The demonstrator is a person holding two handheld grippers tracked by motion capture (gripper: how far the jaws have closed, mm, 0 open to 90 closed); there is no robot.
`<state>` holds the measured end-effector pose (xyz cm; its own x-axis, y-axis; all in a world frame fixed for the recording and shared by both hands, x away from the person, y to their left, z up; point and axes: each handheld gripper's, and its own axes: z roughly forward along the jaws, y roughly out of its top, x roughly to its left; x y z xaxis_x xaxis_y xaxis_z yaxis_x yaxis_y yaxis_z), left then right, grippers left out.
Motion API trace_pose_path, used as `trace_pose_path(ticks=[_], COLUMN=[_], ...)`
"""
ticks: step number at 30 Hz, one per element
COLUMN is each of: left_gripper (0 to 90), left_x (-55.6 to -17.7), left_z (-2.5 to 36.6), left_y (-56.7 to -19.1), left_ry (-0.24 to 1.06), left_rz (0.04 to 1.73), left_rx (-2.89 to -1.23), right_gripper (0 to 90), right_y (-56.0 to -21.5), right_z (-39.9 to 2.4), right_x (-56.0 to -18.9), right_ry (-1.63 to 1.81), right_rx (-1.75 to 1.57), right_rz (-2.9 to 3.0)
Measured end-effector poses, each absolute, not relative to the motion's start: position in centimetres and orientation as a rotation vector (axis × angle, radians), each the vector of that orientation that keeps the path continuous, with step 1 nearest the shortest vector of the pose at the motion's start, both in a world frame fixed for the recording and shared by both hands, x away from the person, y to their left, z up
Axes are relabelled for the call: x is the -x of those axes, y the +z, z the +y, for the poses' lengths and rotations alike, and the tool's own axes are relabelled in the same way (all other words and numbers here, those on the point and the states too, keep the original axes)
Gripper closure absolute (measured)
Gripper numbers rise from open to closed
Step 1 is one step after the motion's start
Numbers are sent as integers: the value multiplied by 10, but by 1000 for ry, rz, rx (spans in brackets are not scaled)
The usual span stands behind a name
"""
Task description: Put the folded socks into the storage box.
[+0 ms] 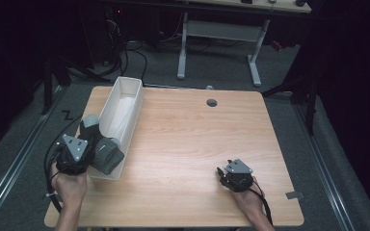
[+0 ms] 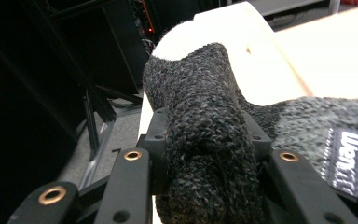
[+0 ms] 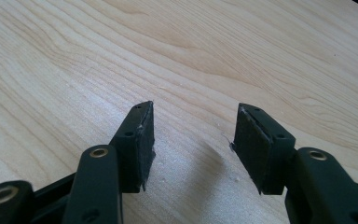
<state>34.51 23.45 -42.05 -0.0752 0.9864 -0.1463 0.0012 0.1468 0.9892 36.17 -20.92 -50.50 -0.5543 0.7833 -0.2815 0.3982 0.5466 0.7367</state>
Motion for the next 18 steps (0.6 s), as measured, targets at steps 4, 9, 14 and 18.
trace_pose_path(ticks=[4, 9, 14, 18], left_gripper=[642, 642, 643, 643], left_x=[-346, -349, -352, -356], left_z=[233, 233, 232, 232], left_y=[-424, -427, -430, -433], left_ry=[1139, 1111, 1092, 1071], left_rz=[1337, 1355, 1372, 1402], left_rx=[-1107, -1148, -1178, -1192], right_gripper=[477, 477, 477, 477], right_y=[-505, -505, -505, -505], right_z=[-209, -209, -209, -209], right_x=[-362, -362, -362, -362], right_ry=[829, 829, 829, 829], right_rx=[-947, -947, -947, -948], right_rz=[2180, 2180, 2180, 2179])
